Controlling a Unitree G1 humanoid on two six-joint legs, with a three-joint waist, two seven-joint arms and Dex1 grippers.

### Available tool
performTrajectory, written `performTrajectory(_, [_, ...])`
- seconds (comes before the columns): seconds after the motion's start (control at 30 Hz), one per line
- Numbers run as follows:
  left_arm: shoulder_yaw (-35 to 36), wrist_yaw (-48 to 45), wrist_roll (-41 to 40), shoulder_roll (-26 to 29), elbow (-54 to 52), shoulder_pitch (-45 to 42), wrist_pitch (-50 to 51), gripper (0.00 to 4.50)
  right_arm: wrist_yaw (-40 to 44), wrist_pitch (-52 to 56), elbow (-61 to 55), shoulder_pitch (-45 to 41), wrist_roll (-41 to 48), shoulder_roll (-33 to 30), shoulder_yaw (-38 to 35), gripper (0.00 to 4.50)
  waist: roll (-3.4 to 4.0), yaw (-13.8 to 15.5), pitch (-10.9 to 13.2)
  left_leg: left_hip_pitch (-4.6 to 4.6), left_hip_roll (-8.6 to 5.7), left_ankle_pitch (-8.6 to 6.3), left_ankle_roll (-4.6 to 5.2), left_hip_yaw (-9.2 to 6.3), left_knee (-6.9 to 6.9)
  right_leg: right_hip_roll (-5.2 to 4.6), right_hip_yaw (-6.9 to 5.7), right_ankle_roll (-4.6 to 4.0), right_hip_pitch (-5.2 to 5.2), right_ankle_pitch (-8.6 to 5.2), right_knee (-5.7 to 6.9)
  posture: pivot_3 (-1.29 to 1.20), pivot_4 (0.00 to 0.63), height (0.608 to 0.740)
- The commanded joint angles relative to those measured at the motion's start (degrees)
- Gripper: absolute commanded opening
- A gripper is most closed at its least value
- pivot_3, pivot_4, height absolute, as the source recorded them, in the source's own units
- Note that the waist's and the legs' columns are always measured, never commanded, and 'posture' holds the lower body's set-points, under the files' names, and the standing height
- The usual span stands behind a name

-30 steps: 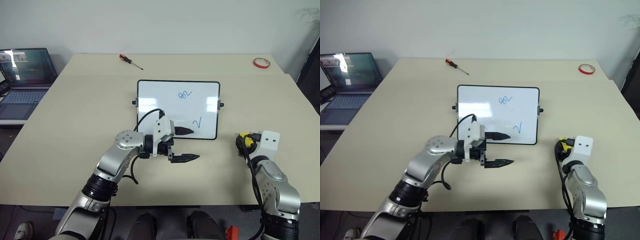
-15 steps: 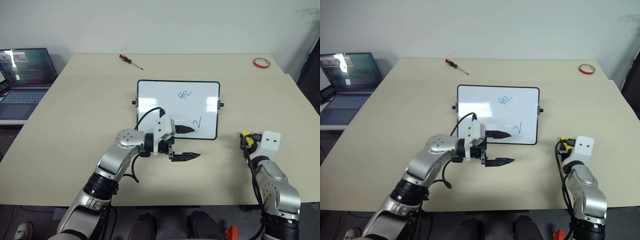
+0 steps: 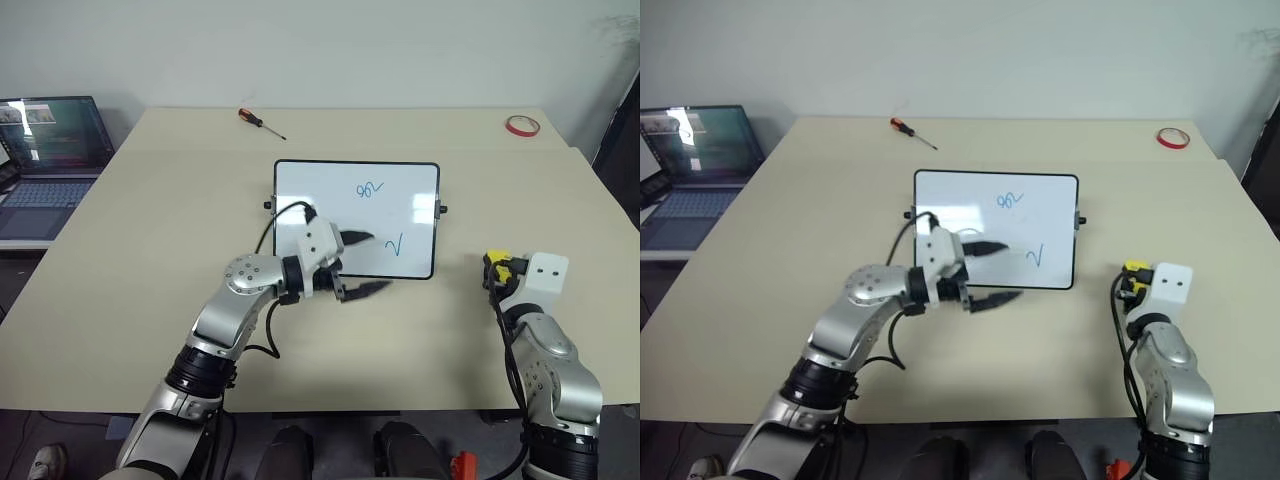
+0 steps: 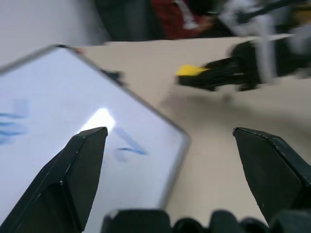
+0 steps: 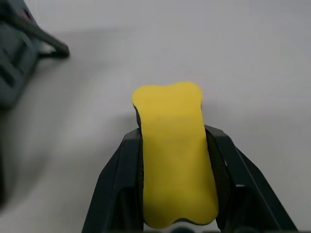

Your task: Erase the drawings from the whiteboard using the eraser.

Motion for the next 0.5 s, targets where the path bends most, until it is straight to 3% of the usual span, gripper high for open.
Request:
performTrajectory(0.03, [1.0,5.1,3.4,-0.7,-1.2,1.7,-2.5,4.5,1.2,-4.5,-3.1,-0.7,-0.7,-0.2,2.0,1.31,0.0,0.1,0.0,0.0,0.0,0.0,0.0,-0.02,0.0,-0.01,-0.02,0.0,0.0,0.0,0.0,0.0,0.15,0.74])
performTrajectory(0.2, [1.8,15.2,9.2,-2.8,-1.3,4.2,-2.9,4.5,2.4,-9.9,1.1,-4.7,-5.8,-1.8,8.4,1.31,0.0,0.1,0.0,-0.05,-0.05,0.0,0.0,0.0,0.06,-0.07,-0.02,0.0,-0.01,0.0,0.02,0.0,0.15,0.74])
performTrajectory(0.5, [0.6,18.7,10.9,-5.4,-0.7,5.0,-3.2,4.5,4.6,-23.5,21.6,-22.6,-10.4,0.6,15.5,1.31,0.0,-0.4,0.0,-0.02,-0.04,0.01,0.0,0.04,0.07,-0.06,-0.01,0.0,-0.05,0.01,0.08,0.0,0.15,0.74])
